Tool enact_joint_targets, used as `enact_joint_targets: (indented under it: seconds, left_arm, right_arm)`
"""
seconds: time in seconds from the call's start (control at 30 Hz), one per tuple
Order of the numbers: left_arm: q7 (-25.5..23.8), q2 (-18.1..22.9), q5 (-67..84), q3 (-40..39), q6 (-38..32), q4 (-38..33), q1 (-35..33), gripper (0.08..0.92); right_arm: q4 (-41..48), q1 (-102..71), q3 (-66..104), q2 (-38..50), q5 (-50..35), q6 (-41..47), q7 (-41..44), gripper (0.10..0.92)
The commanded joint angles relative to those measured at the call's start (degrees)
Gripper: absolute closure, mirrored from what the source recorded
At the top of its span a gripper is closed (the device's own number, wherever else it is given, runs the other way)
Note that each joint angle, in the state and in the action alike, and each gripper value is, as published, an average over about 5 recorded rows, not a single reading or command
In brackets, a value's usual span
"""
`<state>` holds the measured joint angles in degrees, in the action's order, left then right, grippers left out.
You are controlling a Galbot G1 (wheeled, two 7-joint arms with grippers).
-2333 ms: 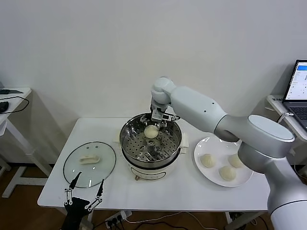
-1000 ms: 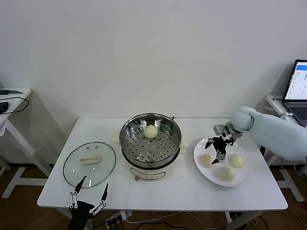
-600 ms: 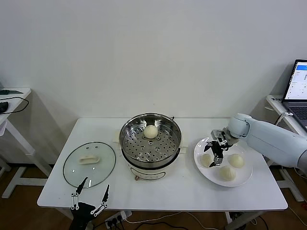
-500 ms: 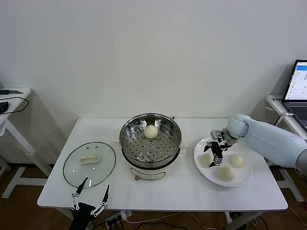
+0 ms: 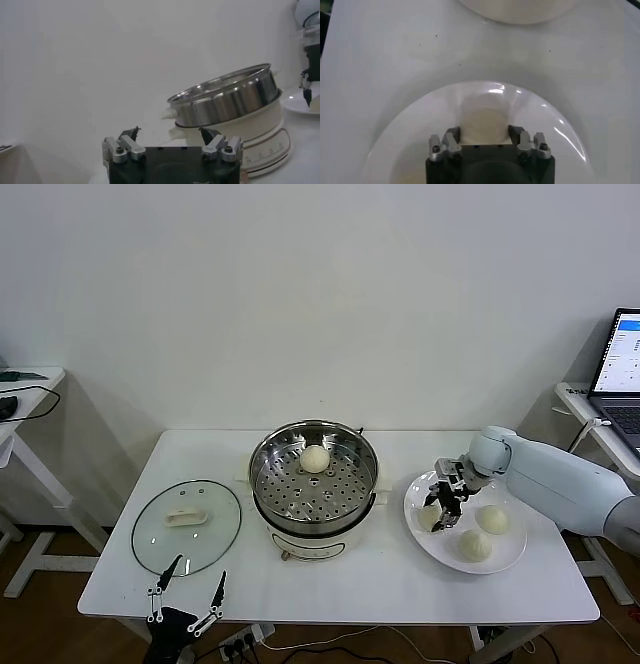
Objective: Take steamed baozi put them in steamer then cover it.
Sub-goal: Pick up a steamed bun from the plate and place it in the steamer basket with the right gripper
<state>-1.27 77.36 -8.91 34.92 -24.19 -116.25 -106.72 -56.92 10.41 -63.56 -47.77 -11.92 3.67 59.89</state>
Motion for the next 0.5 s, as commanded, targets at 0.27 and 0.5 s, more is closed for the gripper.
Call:
enact_joint_targets:
  seconds: [0.27,0.5]
  left_arm:
    - [0.1,-0.6,0.1,-0.1,0.3,-1.2,0.1,0.177]
    - [0.4,-1.3,0.2,0.2,0.1,-1.7,-0.3,0.177]
  right_arm:
    - [-4.6,28.6,-7.0,-4.1,-3.8,-2.8,18.3,0.391]
    - [-9.8,37.6,-13.0,-13.5,-14.4,1.1,16.4,0.390]
